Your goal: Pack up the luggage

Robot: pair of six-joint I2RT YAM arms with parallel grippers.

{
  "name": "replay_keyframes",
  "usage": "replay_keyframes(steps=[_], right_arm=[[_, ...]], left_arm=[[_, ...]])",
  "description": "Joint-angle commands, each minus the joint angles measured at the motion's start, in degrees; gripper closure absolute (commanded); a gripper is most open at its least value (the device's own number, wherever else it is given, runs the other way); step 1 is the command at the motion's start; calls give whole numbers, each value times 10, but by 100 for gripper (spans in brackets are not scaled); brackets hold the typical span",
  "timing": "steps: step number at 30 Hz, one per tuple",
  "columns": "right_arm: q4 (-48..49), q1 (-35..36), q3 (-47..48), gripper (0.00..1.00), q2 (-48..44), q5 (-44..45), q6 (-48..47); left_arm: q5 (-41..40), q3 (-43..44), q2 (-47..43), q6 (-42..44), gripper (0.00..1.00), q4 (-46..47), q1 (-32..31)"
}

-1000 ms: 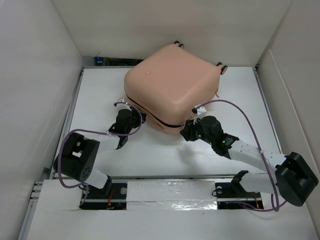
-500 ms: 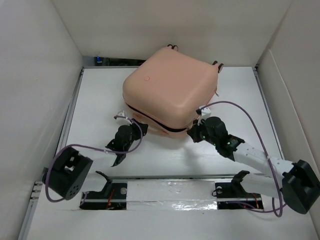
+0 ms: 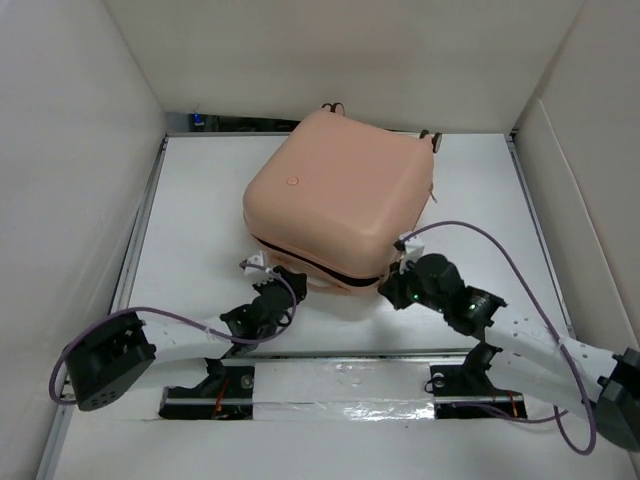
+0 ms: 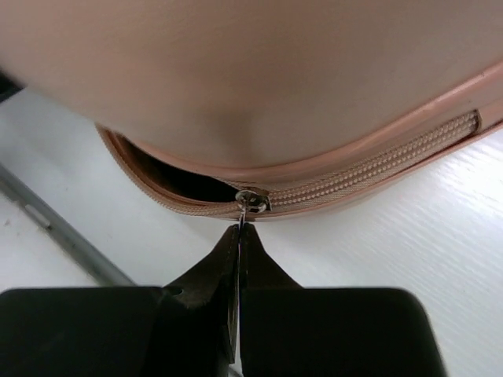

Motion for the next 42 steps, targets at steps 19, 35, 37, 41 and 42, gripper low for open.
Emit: replay_keyframes(steps=[19, 35, 37, 41, 42], right_arm=[[14, 99, 33, 100, -76, -44, 58], [-15, -71, 6, 100, -126, 104, 73], [11, -145, -19, 99, -152, 17, 38], [26, -286, -30, 66, -171, -124, -19], [45, -306, -31, 60, -164, -151, -21]], left_arm=[[220, 204, 284, 9, 100, 224, -51], [222, 164, 250, -5, 100, 228, -15], [214, 150, 228, -3, 100, 222, -9], [217, 106, 186, 3, 100, 210, 30], [223, 100, 178, 5, 100, 209, 40]])
